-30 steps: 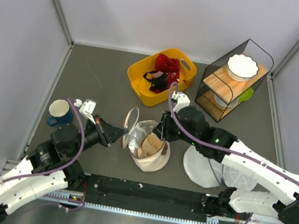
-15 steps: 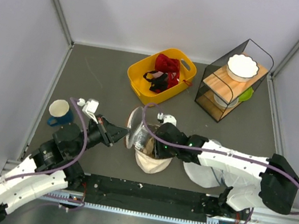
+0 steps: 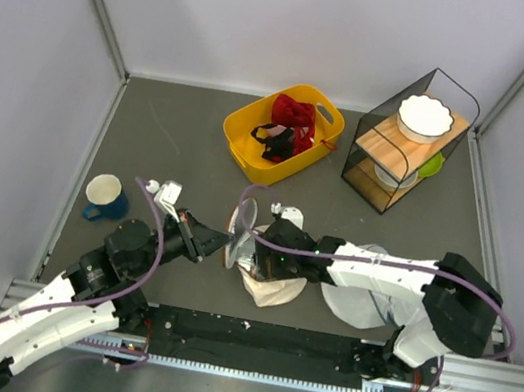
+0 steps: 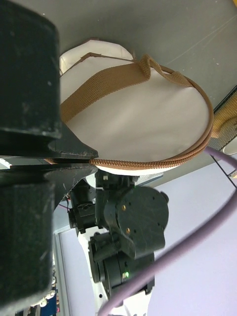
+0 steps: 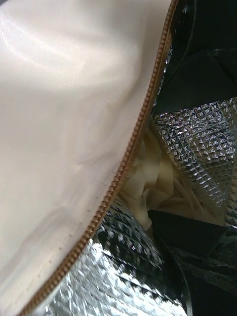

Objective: Unzip the laundry bag and remove the bra

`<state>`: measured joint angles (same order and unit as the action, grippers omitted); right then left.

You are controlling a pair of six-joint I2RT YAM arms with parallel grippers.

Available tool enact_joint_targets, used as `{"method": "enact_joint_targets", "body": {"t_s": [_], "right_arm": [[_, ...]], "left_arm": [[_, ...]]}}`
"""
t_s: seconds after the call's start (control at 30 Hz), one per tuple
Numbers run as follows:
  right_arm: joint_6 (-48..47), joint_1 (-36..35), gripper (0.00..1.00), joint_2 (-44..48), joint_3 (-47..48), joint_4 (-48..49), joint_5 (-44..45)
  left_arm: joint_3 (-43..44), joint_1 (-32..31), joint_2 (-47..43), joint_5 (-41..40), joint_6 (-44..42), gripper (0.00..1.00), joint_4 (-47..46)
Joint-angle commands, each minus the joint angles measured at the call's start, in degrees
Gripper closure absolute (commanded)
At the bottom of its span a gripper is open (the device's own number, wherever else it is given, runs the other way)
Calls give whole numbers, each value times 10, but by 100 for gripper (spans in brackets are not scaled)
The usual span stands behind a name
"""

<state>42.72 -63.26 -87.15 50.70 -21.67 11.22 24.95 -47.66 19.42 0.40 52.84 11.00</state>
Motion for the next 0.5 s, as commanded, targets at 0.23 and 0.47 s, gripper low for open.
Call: {"method": "enact_joint_targets", "body": {"t_s": [0.23, 0.47], "right_arm": [[6, -7, 81, -29, -23, 29, 7], [-22, -6, 100, 107, 14, -3, 34]], "left_arm": [[-6, 1, -8, 1, 4, 100, -11], [-5, 1, 0, 1, 2, 100, -13]]}}
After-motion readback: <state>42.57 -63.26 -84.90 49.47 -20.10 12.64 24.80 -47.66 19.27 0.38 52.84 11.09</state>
